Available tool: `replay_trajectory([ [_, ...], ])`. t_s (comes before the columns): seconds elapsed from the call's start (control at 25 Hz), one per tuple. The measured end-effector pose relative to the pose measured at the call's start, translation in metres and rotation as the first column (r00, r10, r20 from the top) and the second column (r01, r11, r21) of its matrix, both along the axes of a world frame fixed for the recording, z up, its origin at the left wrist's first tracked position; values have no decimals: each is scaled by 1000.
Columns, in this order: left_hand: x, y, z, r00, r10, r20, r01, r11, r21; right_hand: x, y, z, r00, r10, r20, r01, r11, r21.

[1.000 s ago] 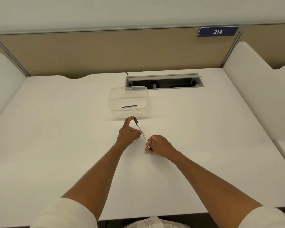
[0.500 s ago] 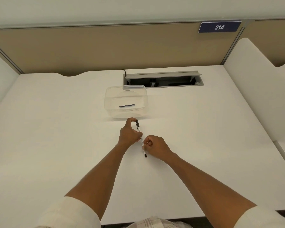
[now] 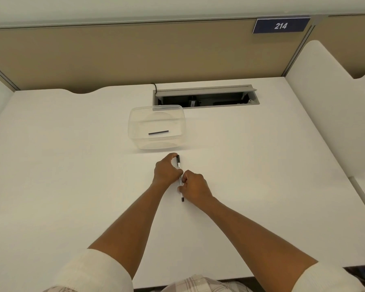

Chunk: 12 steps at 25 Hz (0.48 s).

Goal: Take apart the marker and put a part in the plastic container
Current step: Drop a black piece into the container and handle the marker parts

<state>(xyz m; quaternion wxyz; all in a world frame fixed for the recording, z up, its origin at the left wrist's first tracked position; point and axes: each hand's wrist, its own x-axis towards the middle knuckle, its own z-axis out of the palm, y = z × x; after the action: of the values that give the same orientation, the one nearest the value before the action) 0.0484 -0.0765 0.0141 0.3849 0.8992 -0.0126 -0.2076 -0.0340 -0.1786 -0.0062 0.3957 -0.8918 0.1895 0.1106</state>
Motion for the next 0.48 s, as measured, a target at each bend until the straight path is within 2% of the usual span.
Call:
replay_trajectory([
  [0.16,1,-3,-5,1000,-18,21,17,999,48,-1,3,-3,1000,-3,11,4,1000,-30],
  [0.48,-1,1,-12,1000,2,25,-3,999,35,-1,4,-2,999,2,33,-1,999,-53],
])
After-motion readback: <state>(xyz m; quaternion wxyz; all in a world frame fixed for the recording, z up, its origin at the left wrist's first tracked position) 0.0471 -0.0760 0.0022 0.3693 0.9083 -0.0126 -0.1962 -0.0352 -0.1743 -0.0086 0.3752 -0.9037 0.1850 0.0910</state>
